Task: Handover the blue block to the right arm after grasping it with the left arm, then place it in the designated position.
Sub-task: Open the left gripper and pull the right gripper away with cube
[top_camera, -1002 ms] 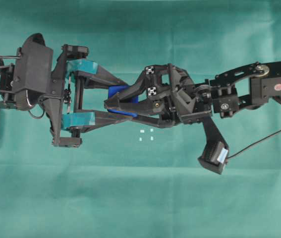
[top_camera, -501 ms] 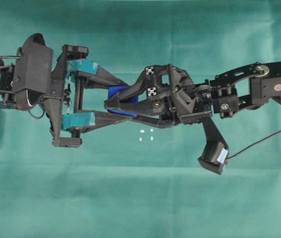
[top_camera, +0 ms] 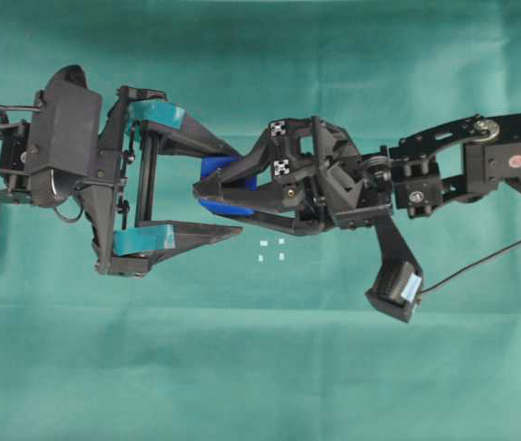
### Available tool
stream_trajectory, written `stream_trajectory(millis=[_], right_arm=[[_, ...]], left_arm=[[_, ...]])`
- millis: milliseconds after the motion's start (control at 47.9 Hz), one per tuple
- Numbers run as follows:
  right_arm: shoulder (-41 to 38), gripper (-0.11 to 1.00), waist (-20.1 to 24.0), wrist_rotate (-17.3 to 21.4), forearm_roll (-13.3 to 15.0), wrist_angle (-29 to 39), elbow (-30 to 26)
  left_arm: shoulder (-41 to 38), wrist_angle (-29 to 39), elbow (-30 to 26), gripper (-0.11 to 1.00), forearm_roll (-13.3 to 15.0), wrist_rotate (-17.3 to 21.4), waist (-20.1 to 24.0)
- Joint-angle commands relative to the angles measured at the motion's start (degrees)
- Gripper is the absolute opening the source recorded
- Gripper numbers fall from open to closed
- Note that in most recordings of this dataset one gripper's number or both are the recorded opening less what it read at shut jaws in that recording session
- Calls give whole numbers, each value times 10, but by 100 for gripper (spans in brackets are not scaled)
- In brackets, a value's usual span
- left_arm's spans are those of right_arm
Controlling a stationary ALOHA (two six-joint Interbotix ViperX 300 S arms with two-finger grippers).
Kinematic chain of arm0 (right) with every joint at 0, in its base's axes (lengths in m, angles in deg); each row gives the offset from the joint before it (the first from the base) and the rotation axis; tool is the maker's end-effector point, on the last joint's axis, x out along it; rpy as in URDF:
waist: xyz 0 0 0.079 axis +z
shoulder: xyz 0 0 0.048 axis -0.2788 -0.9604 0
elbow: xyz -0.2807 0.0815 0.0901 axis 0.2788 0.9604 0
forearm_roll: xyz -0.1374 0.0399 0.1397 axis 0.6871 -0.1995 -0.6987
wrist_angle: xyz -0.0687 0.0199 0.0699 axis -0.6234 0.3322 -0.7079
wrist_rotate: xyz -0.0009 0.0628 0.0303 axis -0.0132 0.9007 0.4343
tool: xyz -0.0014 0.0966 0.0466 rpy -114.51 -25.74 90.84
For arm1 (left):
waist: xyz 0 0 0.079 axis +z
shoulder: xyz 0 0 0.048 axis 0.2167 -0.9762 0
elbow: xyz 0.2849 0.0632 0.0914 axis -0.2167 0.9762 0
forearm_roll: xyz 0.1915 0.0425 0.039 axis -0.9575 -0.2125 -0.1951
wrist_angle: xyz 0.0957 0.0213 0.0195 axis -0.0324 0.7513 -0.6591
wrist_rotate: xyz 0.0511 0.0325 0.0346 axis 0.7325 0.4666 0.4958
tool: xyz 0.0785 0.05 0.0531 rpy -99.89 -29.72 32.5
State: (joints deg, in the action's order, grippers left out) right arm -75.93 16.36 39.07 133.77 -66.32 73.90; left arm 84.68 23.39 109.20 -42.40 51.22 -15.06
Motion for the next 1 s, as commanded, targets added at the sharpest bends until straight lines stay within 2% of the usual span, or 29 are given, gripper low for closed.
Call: stream_trajectory(millis=[0,480,981], right_arm=[[21,51,2,2,-3,1,1],[144,51,5,3,-4,24,117],[157,51,7,4,-4,40,127]], left_arm=[[13,-3,-11,99,1,0,-1],[54,0,15,99,2,-1,-2],[53,1,13,99,2,-1,-1]])
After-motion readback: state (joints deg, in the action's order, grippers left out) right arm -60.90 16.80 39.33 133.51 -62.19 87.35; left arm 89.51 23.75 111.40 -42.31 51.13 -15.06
